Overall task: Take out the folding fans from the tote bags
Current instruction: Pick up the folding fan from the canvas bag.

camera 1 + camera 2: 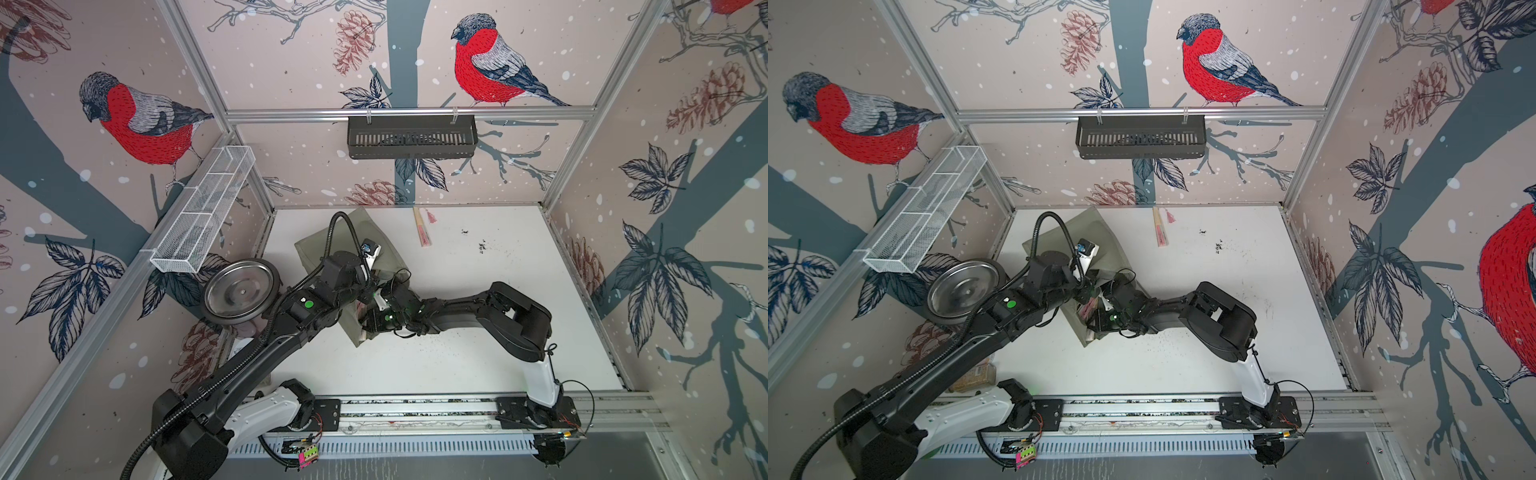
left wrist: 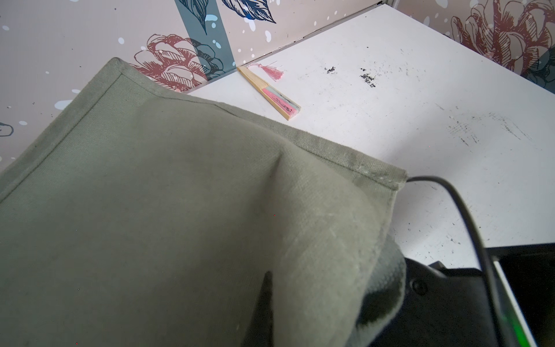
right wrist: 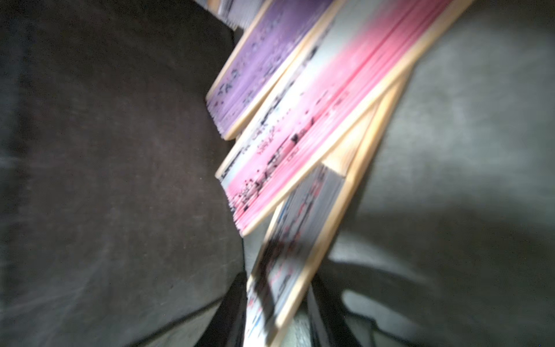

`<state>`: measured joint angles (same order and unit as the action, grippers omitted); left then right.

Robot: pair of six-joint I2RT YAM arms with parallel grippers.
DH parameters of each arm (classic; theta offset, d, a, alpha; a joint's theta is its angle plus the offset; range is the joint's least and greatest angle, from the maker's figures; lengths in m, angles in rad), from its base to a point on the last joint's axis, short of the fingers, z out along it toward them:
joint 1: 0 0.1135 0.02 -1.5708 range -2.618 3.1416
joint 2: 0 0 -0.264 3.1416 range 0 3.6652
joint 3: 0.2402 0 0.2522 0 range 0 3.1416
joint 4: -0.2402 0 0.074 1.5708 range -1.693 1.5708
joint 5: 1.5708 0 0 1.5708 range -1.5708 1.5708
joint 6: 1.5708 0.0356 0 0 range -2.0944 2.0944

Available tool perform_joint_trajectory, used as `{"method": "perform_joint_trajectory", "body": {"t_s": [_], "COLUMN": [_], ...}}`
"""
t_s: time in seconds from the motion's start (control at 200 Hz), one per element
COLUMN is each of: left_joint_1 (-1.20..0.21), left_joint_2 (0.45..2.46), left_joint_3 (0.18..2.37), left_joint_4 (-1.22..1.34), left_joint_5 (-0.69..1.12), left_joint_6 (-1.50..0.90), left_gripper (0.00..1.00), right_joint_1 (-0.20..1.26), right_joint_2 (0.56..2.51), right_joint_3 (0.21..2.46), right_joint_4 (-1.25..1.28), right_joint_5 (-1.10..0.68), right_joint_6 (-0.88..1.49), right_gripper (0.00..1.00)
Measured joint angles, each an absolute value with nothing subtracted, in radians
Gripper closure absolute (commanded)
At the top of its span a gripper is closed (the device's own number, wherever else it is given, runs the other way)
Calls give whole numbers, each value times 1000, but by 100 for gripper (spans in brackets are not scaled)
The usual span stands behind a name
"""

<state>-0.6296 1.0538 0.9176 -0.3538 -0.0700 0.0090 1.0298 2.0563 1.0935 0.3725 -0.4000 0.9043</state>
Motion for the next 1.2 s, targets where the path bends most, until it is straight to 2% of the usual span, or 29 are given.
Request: {"method": "perform_joint_trajectory", "body": {"t_s": [0.32, 0.625, 0.976, 1.201], "left_joint_1": [-630, -630, -630, -630], "left_joint_2": [1059, 1059, 1057, 1055], "left_joint_3": [918, 918, 918, 918], "left_joint_4": [-353, -353, -353, -353], "left_joint_5": [-63, -63, -64, -64], "left_joint_6": [9, 9, 9, 9], "left_gripper": [100, 100, 100, 100], "right_joint_1": [1015, 1018, 954, 910], "right_joint_2": [2116, 2139, 1952, 1856], "right_joint_3": [1074, 1061, 871, 857], "right_joint_4": [556, 595, 571, 390], "right_joint_5": [-501, -523, -523, -462], "right_joint_6": [1055, 1123, 1073, 953], "right_gripper": [67, 84, 86, 86]}}
